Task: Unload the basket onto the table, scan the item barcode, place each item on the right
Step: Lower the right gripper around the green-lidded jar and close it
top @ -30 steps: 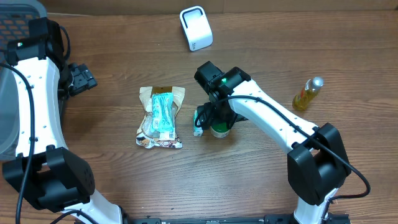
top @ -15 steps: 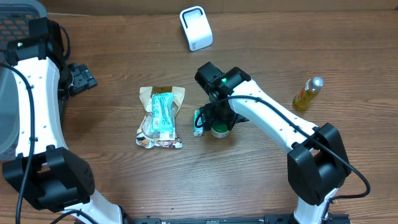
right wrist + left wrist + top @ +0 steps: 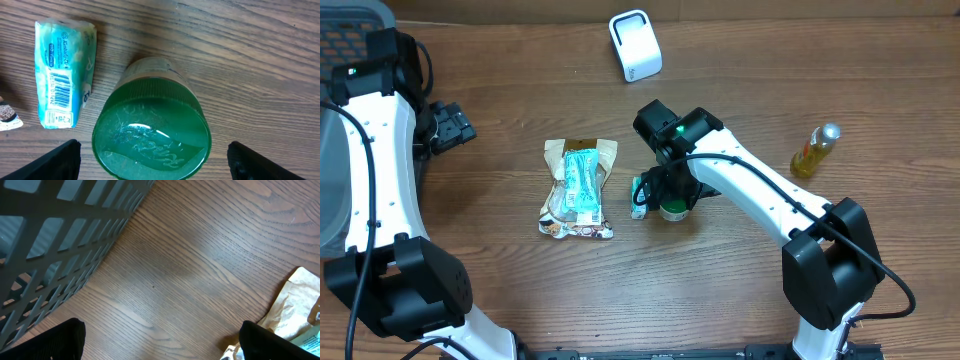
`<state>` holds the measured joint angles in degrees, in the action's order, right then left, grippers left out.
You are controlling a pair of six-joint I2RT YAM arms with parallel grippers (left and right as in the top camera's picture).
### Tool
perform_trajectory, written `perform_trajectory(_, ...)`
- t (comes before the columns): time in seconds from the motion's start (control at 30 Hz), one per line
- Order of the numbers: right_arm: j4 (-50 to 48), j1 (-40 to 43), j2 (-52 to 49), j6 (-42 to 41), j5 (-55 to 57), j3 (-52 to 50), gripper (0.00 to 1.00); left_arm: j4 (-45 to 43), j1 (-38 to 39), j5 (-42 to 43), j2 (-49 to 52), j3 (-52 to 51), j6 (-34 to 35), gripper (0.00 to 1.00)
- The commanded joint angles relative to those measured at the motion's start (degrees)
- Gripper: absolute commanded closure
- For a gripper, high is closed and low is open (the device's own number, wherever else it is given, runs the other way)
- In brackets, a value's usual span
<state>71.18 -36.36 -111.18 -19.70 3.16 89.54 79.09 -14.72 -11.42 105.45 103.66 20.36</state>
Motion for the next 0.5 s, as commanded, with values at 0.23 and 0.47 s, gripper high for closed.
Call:
perform_trajectory(0.23,-4.9,0.4,0.2,-0.5,-0.3,-4.1,0.06,0.0,-0.2,-0.8,0.6,1.0,-1.1,0.01)
perform_trajectory(0.47,-5.6,0.4,0.2,-0.4,-0.3,-4.1,0.17,0.0,-0.2,-0.8,0.6,1.0,-1.1,0.00)
